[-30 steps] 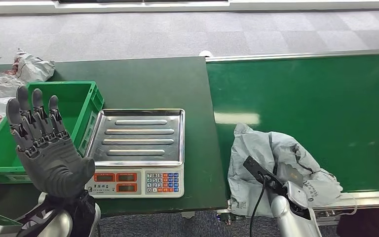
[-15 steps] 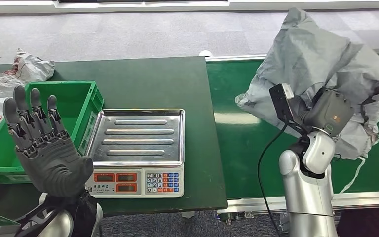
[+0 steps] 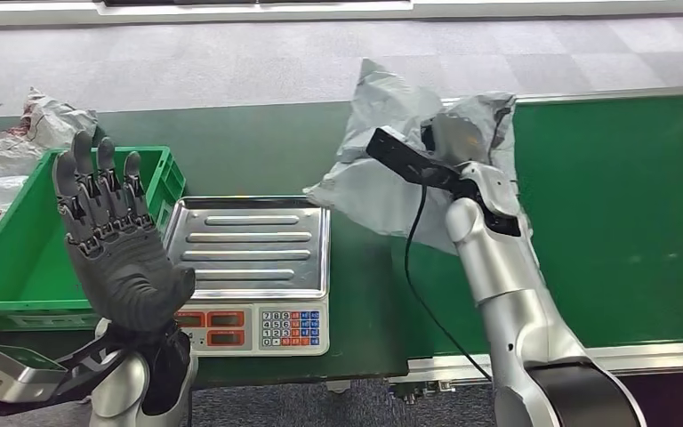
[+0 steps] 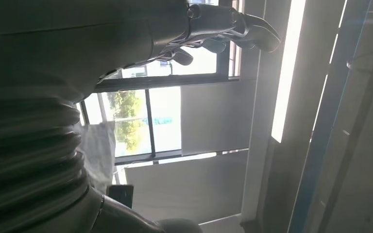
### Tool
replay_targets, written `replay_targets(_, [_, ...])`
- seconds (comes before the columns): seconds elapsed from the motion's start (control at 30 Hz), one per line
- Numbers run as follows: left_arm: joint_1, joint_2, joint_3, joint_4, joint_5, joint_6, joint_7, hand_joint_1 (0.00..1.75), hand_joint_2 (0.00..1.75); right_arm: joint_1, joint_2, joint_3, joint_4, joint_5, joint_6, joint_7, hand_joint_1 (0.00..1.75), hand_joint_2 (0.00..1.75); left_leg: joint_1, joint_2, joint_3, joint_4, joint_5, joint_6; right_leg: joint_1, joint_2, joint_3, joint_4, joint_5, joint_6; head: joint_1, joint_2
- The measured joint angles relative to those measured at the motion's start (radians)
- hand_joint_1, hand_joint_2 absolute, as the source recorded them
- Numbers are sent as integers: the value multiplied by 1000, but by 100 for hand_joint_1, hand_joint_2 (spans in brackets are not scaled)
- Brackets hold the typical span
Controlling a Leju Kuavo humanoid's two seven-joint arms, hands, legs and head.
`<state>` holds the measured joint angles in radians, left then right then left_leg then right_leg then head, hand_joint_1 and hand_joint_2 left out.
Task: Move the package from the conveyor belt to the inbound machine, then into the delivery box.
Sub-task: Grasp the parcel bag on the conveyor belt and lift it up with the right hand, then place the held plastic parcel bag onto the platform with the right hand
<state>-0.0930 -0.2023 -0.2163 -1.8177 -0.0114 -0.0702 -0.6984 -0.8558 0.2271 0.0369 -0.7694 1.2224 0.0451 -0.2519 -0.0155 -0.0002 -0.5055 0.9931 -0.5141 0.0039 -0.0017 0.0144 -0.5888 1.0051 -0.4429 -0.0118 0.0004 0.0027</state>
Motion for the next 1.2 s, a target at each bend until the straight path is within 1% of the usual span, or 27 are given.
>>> replay_targets(0.07, [-8, 0, 0, 13, 1, 0, 0, 0, 175, -43, 39, 39, 63, -30, 35, -67, 175, 175, 1, 0, 0, 0, 0, 0, 1, 0, -1, 0, 0, 0, 0, 0])
replay_targets(0.17, [-11, 2, 0, 25, 5, 0, 0, 0, 175, -85, 85, 115, 109, -132, 100, -152, 175, 175, 2, 0, -1, 0, 0, 0, 2, 0, -1, 0, -1, -1, 0, 0])
replay_targets(0.3, [-11, 7, 0, 32, 11, 0, 0, 0, 175, -112, 116, 240, 119, -267, 149, -201, 175, 175, 2, 0, -2, -1, 0, 0, 2, 0, -1, 0, -1, -1, 0, 0])
replay_targets(0.4, [-9, 11, 0, 34, 10, 0, 0, 0, 175, -115, 126, 320, 119, -323, 156, -212, 175, 175, 1, 0, -2, 0, 0, 0, 2, 0, -1, 0, -1, -1, 0, 0])
replay_targets(0.47, [-6, 14, 0, 34, 8, 0, 0, 0, 175, -115, 129, 356, 120, -339, 155, -212, 103, 175, 1, -1, -2, 0, 0, 0, 2, 0, -1, 0, 0, -1, 0, 0])
replay_targets(0.53, [-2, 16, 0, 34, 2, 0, 0, 0, 175, -115, 130, 380, 125, -349, 155, -218, 16, 175, 1, -1, -2, 1, 0, 0, 2, 0, -1, -1, 0, -1, 0, 0])
replay_targets(0.6, [2, 18, 0, 34, -4, 0, 0, 0, 175, -113, 130, 395, 136, -356, 154, -227, 0, 175, 1, -1, -2, 1, 0, 0, 1, 0, 0, -1, 0, -1, 0, 0])
replay_targets(0.67, [5, 21, 0, 33, -10, 1, 0, 0, 175, -110, 131, 410, 150, -351, 150, -222, 0, 87, 1, -1, -2, 1, 0, 0, 1, 0, 0, -1, 0, -1, 0, 0])
replay_targets(0.73, [9, 23, 0, 31, -17, 7, 0, 0, 175, -106, 131, 430, 167, -337, 137, -199, 0, 0, 1, -1, -2, 1, 0, 0, 1, 0, -1, -1, 0, -1, 0, 0])
replay_targets(0.83, [19, 28, -1, 21, -24, 21, 0, 0, 175, -100, 131, 469, 190, -325, 110, -162, 0, 0, 1, 0, -2, 1, 0, 0, 1, 0, -1, -1, 0, -1, 0, 0])
replay_targets(0.9, [26, 31, -1, 15, -25, 26, 0, 0, 175, -95, 131, 494, 201, -332, 103, -153, 0, 0, 1, 0, -2, 1, 0, 0, 2, 0, -1, -1, 0, -1, 0, 0])
replay_targets(1.03, [35, 39, -2, 3, -24, 32, 0, 0, 175, -82, 131, 525, 216, -357, 104, -169, 0, 0, 1, 0, -2, 1, 0, 0, 2, 0, -1, -1, 0, -1, 0, 0])
replay_targets(1.2, [42, 48, -6, -9, -26, 45, 0, 0, 175, -61, 131, 539, 234, -368, 89, -199, 0, 0, 1, 0, -2, 1, 0, 0, 2, 0, -1, -1, 0, -1, 0, 0])
